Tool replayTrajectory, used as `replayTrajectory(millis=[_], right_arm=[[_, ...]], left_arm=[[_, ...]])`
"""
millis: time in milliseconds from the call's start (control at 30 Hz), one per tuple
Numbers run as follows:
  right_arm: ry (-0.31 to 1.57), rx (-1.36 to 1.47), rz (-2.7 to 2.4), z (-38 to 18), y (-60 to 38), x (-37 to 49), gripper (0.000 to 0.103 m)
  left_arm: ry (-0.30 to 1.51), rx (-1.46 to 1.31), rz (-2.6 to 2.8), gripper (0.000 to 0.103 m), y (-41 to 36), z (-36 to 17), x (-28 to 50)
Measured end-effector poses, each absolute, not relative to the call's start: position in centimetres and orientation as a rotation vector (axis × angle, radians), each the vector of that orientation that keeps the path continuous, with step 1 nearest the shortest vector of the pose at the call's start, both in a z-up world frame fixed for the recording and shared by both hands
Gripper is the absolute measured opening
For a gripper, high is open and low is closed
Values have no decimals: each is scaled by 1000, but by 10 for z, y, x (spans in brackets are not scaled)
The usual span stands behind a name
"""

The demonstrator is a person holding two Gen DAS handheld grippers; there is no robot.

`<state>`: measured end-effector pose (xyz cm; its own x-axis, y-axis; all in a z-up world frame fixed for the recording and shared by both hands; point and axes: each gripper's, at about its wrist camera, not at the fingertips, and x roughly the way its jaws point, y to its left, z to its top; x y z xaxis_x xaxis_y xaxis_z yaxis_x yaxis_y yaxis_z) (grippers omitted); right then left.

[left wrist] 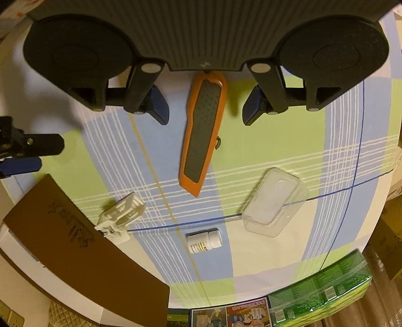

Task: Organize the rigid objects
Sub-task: 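Grasp the orange utility knife with the left gripper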

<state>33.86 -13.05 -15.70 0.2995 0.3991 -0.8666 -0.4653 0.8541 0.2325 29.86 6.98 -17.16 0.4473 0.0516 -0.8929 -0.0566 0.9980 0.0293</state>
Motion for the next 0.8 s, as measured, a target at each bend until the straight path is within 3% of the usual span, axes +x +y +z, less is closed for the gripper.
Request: replayTrajectory(millis=[533,800], right_arm=[[1157,-56,531,-164,-128,345,62],[1160,-61,535,-165,-125,347,62]], left_arm=[[1118,37,35,51,75,-186,319],[1117,30,1,30,72,-187,318]])
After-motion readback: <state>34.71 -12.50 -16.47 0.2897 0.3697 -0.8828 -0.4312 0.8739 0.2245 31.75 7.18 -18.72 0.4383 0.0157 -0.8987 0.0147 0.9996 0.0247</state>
